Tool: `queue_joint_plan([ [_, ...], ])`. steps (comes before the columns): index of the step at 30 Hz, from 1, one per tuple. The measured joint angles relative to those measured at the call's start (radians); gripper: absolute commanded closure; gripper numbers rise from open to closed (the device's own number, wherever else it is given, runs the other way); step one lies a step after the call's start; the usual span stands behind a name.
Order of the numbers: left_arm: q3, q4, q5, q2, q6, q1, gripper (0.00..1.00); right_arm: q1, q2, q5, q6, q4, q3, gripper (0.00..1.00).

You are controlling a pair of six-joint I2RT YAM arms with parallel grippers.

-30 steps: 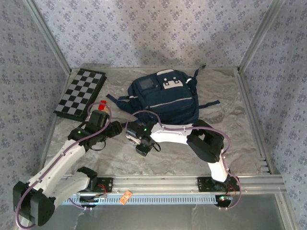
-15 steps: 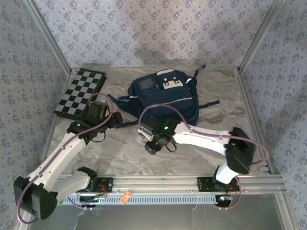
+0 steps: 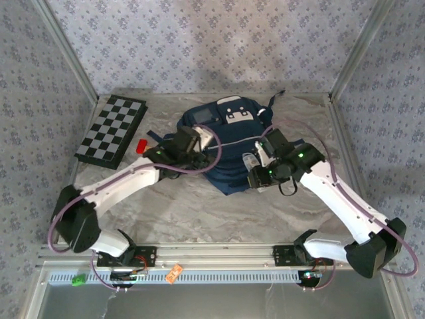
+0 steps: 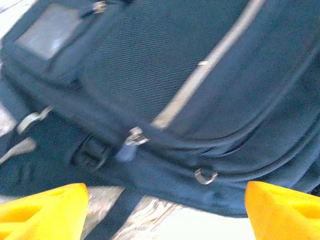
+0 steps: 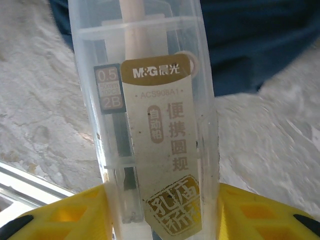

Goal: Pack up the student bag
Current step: Open the student bag at the top-center of the table, then place the loose stationery in the student bag.

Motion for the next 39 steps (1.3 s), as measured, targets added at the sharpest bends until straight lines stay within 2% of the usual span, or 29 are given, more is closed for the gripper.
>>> queue_joint_plan([
  [4, 0.063, 0.019, 0.002, 0.124, 0.107, -0.04, 0.19, -0.076, 0.0, -0.02, 0.0, -0.032, 0.0, 0.52],
  [12, 0.167, 0.056, -0.061, 0.266, 0.216, -0.043, 0.36, -0.146, 0.027, -0.05, 0.0, -0.035, -0.001, 0.52],
  [18, 0.245, 0.05, -0.049, 0.289, 0.237, -0.028, 0.6, -0.169, 0.048, -0.073, 0.0, -0.026, -0.001, 0.53],
  [21, 0.277, 0.049, -0.037, 0.293, 0.227, -0.014, 0.76, -0.174, 0.072, -0.082, 0.0, -0.019, -0.001, 0.54],
  [24, 0.3, 0.049, -0.018, 0.301, 0.206, -0.008, 0.97, -0.183, 0.101, -0.092, 0.008, -0.002, -0.001, 0.54],
  [25, 0.305, 0.048, -0.013, 0.305, 0.196, -0.008, 1.0, -0.184, 0.111, -0.097, 0.011, 0.005, 0.0, 0.54],
  [31, 0.351, 0.004, 0.005, 0.311, 0.043, -0.018, 1.0, -0.212, 0.214, -0.148, 0.035, 0.056, 0.012, 0.55],
  [39, 0.381, -0.005, 0.006, 0.314, -0.259, -0.103, 1.0, -0.304, 0.304, -0.202, 0.078, 0.16, 0.067, 0.55],
])
